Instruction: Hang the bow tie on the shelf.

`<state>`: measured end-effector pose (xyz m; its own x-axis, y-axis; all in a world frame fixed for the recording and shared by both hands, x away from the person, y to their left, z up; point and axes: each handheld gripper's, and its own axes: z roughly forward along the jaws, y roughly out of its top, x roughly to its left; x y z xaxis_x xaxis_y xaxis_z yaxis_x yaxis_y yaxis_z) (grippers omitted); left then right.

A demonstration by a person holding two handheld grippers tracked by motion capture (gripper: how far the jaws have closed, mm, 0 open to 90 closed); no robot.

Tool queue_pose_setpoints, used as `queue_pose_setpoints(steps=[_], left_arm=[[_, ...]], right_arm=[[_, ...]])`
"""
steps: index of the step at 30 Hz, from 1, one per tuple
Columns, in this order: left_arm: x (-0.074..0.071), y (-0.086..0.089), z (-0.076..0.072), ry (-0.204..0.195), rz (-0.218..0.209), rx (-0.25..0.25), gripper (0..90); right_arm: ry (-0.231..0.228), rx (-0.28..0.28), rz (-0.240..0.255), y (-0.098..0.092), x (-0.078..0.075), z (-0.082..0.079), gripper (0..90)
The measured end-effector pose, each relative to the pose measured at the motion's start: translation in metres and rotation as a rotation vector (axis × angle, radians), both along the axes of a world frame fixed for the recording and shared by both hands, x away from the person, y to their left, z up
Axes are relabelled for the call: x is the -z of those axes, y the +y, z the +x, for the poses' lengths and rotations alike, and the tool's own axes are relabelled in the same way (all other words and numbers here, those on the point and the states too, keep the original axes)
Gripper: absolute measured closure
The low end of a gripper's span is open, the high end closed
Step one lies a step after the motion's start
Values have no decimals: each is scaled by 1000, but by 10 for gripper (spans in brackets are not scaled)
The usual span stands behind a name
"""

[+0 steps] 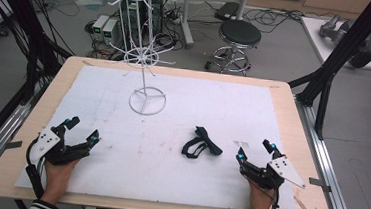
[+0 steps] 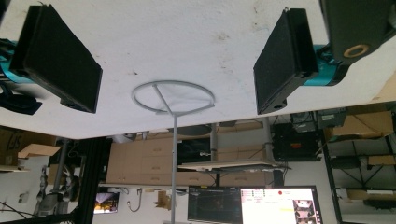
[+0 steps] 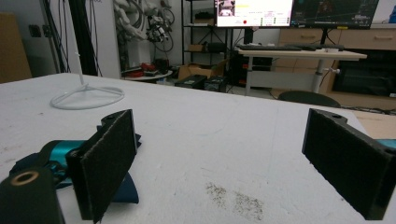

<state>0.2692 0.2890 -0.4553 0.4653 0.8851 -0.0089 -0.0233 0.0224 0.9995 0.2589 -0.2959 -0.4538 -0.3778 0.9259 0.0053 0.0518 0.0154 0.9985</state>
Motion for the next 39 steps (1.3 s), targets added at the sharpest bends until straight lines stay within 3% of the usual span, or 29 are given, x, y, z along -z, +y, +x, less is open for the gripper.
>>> queue_pose_setpoints(steps=[30, 36, 39], left_arm=[[0, -1, 1, 12, 1, -12, 158], [0, -1, 1, 12, 7, -16, 158], [0, -1, 1, 12, 6, -19, 158]], right_arm=[[4, 7, 2, 0, 0, 0, 91], [23, 18, -30, 3, -1, 2, 92], [49, 15, -88, 9, -3, 4, 92]])
